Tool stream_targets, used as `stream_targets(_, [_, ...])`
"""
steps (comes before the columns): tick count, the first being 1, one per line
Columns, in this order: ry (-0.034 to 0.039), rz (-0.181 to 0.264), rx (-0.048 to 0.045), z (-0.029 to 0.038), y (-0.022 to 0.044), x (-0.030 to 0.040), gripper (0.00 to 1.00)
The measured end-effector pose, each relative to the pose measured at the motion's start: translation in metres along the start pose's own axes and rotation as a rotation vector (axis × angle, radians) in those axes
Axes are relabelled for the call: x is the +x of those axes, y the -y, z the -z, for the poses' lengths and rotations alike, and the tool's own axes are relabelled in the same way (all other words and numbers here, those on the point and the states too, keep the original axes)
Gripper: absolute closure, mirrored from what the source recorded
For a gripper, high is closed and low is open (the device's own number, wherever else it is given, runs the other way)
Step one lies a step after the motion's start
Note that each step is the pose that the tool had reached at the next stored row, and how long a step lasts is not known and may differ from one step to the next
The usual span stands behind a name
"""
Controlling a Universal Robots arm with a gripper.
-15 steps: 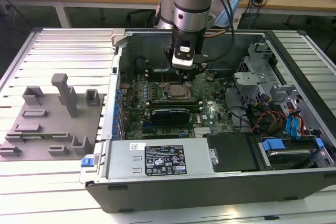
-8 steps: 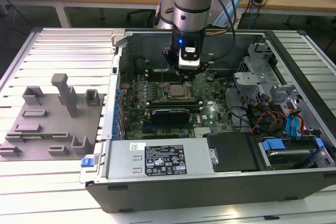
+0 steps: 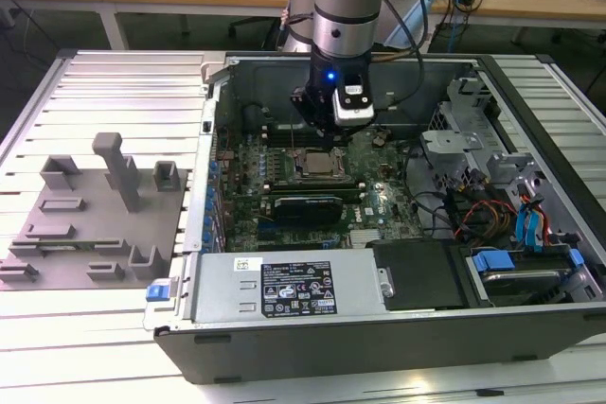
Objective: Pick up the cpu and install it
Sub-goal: 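Close the cpu cover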
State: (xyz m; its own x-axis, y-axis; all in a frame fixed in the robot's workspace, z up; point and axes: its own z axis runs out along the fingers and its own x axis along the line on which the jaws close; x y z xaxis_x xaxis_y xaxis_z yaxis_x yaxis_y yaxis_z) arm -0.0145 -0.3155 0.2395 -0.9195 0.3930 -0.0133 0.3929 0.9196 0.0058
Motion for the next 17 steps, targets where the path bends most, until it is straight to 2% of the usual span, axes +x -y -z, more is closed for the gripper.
stream_targets(8, [-0.0009,0.158,-0.0019,-0.0001,0.0,0.0,0.89])
stream_targets(11, [-0.0014,0.261,-0.0034,-0.0002,0.0,0.0,0.89])
stream_targets(13, [-0.0017,0.301,-0.0038,-0.0004,0.0,0.0,0.89])
stream_targets(15, [-0.0018,0.37,-0.0038,-0.0008,0.0,0.0,0.89])
stream_targets(17, [-0.0018,0.42,-0.0028,-0.0012,0.0,0.0,0.89])
